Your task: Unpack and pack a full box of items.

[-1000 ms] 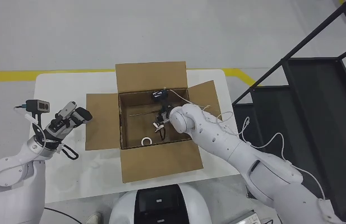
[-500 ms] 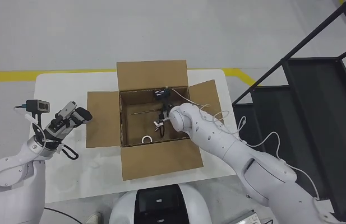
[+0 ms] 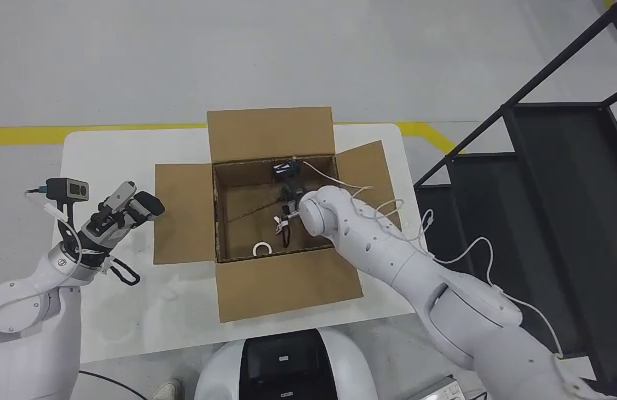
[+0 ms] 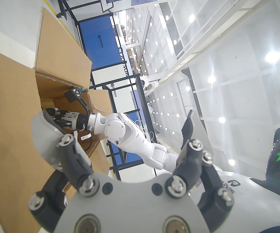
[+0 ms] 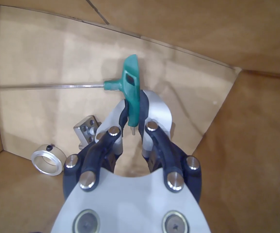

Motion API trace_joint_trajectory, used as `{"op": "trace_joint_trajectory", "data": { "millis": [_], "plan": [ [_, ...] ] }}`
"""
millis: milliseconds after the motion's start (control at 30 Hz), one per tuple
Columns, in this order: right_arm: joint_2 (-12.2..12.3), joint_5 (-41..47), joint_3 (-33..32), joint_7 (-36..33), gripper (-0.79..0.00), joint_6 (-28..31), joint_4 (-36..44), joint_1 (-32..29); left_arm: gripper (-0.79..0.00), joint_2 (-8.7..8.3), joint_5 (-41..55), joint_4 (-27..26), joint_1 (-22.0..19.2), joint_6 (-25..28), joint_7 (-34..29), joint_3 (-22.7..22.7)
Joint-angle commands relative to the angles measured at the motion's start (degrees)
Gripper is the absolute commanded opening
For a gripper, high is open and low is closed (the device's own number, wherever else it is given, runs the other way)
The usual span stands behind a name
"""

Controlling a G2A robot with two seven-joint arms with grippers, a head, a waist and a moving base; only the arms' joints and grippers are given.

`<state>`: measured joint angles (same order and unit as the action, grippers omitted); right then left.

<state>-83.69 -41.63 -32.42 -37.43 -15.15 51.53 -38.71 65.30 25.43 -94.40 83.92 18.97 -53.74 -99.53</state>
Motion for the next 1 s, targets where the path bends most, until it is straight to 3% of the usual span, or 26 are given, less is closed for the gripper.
{"op": "trace_joint_trajectory", "data": {
  "millis": [0,233,667,800,967],
  "plan": [
    [0.1,-0.2,-0.5,0.2,-0.785,0.0,0.8,-0.5,0.0,0.0,0.0,0.0,0.0,0.0,0.0,0.0],
    [1.8,-3.4,-3.6,0.2,-0.785,-1.3,9.2,-4.6,0.0,0.0,0.0,0.0,0.0,0.0,0.0,0.0],
    [8.9,-12.6,-18.2,-6.9,-0.785,-1.8,35.6,-21.5,0.0,0.0,0.0,0.0,0.0,0.0,0.0,0.0],
    [9.5,-13.6,-19.8,-11.3,-0.785,-1.0,37.4,-22.9,0.0,0.0,0.0,0.0,0.0,0.0,0.0,0.0],
    [8.4,-11.8,-17.8,-12.3,-0.785,-0.6,33.7,-19.8,0.0,0.0,0.0,0.0,0.0,0.0,0.0,0.0]
  ]
}}
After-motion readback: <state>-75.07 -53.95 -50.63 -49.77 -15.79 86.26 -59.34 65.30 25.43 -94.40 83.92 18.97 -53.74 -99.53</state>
